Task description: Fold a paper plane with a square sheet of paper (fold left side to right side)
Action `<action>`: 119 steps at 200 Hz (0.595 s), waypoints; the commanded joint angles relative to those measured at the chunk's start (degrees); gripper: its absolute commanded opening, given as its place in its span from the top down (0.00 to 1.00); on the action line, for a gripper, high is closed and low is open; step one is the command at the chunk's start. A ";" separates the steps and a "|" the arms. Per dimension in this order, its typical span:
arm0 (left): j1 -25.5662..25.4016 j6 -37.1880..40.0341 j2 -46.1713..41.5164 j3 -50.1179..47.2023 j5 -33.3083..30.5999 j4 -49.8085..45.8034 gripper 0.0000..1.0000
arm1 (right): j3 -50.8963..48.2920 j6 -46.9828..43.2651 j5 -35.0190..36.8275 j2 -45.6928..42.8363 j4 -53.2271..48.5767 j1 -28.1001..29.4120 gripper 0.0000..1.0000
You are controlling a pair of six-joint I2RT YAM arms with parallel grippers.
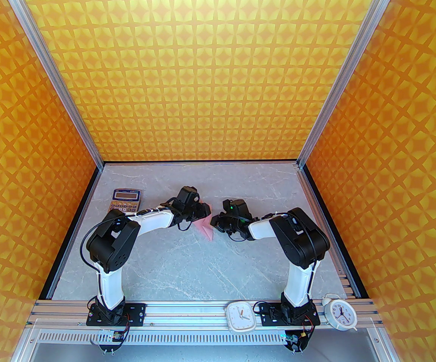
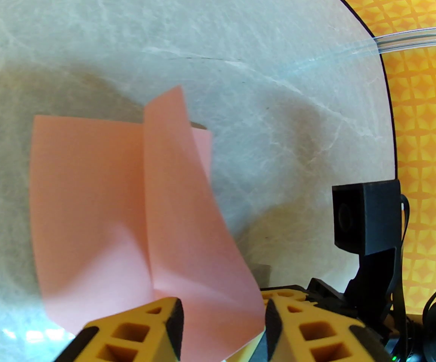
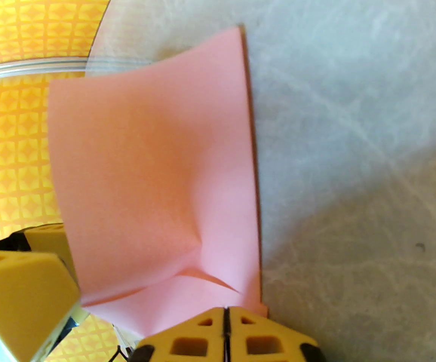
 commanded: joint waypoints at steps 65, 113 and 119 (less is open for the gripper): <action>0.20 4.22 -4.45 -3.14 -4.68 -4.32 0.48 | 2.89 -3.82 1.39 1.79 -6.62 1.32 0.91; 1.00 3.98 -7.46 -4.41 -5.68 -4.14 0.44 | 5.55 -6.90 4.04 1.60 -13.50 2.21 0.92; 1.17 3.89 -7.79 -4.87 -5.74 -3.58 0.44 | 5.80 -7.21 4.33 1.69 -14.17 2.29 0.92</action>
